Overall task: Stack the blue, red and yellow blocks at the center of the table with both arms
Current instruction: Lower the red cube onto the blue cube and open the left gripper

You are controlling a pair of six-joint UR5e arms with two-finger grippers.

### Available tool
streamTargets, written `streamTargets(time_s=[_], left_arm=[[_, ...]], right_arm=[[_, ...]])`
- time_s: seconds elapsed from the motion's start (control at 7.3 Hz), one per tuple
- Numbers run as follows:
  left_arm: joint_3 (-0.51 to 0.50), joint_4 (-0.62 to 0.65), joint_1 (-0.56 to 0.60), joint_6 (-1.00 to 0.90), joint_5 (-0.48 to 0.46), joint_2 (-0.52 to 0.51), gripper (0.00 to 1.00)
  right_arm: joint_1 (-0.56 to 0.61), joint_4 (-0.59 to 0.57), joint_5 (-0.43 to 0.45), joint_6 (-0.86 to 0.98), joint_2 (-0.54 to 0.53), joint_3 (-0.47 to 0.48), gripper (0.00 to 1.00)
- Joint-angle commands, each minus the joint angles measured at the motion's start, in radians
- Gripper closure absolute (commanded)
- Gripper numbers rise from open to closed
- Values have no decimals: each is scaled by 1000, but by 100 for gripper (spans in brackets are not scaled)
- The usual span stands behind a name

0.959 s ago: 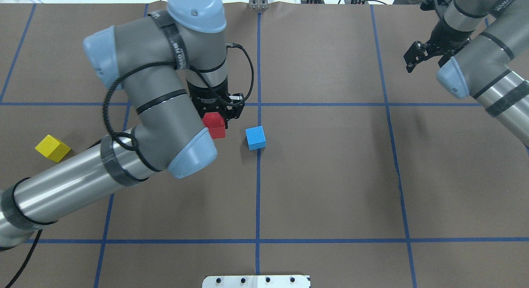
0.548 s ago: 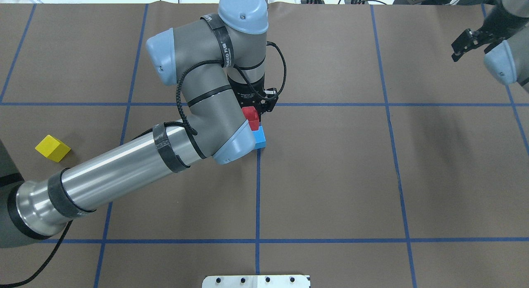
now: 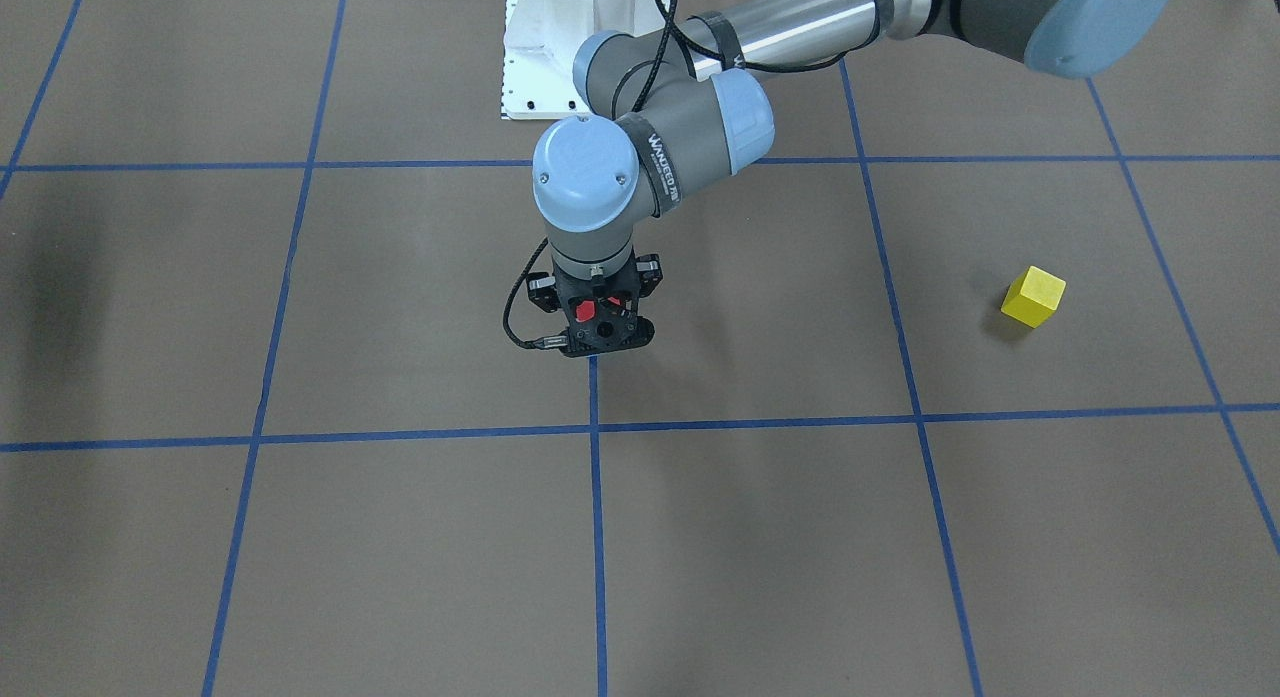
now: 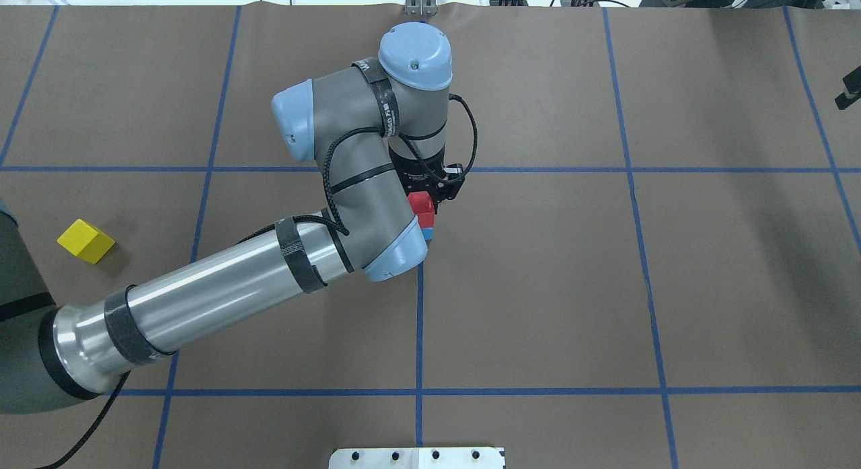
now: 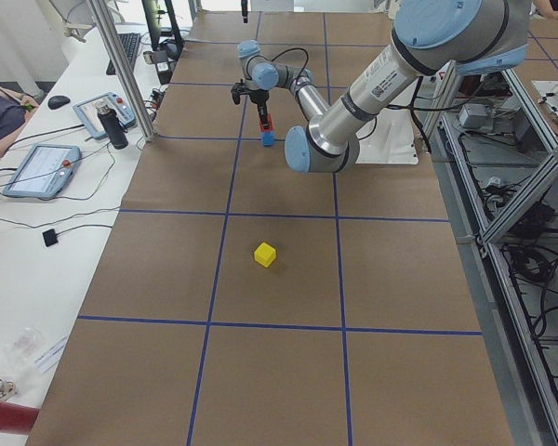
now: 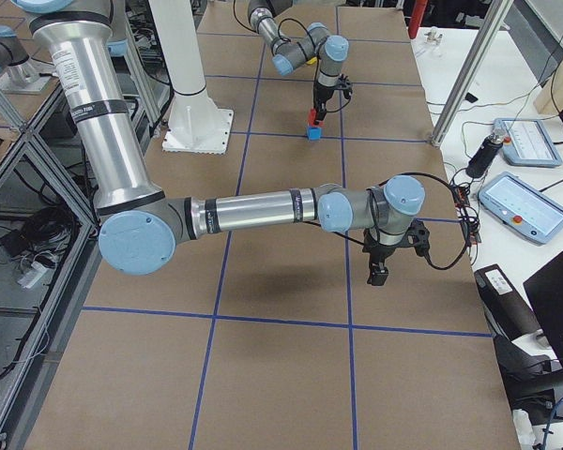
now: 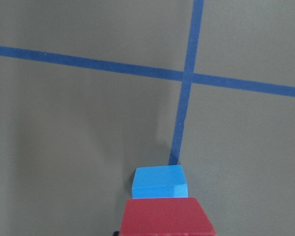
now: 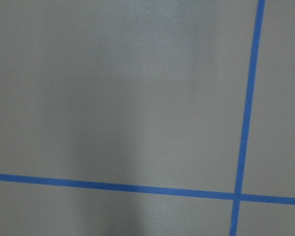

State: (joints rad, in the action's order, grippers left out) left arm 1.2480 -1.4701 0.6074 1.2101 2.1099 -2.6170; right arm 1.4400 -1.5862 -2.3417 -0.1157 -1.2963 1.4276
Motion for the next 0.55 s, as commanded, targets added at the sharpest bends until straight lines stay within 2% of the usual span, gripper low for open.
streamTargets(time_s=[0.0, 0.27, 0.41], left_arm=[[-2, -4, -1, -1, 1, 2, 100], [-4, -19, -1, -3, -1, 6, 100], [-4, -41, -1, -1, 1, 14, 91]], right_arm=[[19, 0, -8, 13, -17, 4, 0], [22, 0, -8, 16, -27, 8, 0], [28, 0, -10, 24, -28, 8, 0]])
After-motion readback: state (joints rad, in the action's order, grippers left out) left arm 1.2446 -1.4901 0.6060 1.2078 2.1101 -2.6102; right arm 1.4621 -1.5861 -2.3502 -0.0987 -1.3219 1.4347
